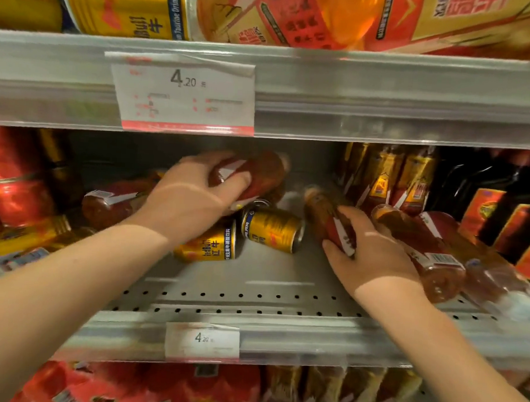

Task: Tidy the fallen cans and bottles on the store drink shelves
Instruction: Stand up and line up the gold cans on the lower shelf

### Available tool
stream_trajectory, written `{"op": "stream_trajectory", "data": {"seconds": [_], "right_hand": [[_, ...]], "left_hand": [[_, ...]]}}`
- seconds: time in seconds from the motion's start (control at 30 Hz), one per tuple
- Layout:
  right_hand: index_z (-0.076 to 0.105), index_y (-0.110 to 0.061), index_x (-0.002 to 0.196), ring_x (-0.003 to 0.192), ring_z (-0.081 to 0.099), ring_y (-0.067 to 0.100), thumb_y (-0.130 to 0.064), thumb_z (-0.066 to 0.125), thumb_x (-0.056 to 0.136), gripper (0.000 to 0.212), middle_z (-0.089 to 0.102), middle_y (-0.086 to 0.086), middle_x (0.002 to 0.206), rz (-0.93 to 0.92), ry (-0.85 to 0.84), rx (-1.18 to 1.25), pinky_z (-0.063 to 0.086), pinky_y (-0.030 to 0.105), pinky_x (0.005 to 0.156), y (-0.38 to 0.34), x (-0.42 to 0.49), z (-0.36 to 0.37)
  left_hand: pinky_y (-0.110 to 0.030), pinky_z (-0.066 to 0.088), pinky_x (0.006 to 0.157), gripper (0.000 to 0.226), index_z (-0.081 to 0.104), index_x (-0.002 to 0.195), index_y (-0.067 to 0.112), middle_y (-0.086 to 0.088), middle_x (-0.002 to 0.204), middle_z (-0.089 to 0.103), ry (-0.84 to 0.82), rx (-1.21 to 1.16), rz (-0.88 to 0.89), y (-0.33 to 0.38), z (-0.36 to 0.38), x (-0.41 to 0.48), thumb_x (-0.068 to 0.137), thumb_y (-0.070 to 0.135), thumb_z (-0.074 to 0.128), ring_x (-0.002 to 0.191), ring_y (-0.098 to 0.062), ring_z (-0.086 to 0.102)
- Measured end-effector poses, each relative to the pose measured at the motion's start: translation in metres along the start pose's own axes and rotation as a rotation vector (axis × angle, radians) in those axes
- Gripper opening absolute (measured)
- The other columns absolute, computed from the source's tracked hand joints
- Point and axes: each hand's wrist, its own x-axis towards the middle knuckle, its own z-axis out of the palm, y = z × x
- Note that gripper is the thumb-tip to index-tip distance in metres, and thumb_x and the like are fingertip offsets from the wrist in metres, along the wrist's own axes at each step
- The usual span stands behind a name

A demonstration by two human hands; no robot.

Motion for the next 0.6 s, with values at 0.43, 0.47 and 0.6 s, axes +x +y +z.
{"op": "stream_trajectory", "data": {"seconds": [0.43, 0.47, 0.6], "right_hand": [[0.021, -0.04, 0.148, 0.112, 0.054, 0.026, -0.058, 0.048, 0.093, 0.064, 0.046, 0.002, 0.133, 0.029, 0.006, -0.21, 0.046, 0.031, 0.082, 0.01, -0.051, -0.02], [0.02, -0.04, 0.148, 0.109, 0.055, 0.025, -0.059, 0.047, 0.093, 0.064, 0.045, 0.002, 0.132, 0.032, 0.011, -0.213, 0.047, 0.03, 0.08, 0.011, -0.052, -0.02], [0.022, -0.038, 0.147, 0.107, 0.056, 0.024, -0.061, 0.046, 0.092, 0.064, 0.045, 0.002, 0.131, 0.023, 0.032, -0.249, 0.05, 0.028, 0.077, 0.012, -0.053, -0.021]], "left_hand": [[-0.036, 0.047, 0.101, 0.049, 0.057, 0.137, 0.03, -0.006, 0.131, 0.062, -0.214, 0.159, 0.032, 0.076, 0.11, 0.051, 0.097, 0.057, 0.052, 0.122, -0.029, 0.057], [-0.038, 0.049, 0.1, 0.045, 0.061, 0.13, 0.028, -0.005, 0.125, 0.065, -0.23, 0.146, 0.055, 0.078, 0.116, 0.055, 0.097, 0.056, 0.052, 0.118, -0.029, 0.058], [-0.042, 0.052, 0.096, 0.048, 0.063, 0.126, 0.026, -0.006, 0.12, 0.069, -0.237, 0.125, 0.064, 0.081, 0.133, 0.07, 0.094, 0.059, 0.052, 0.112, -0.03, 0.063]]}}
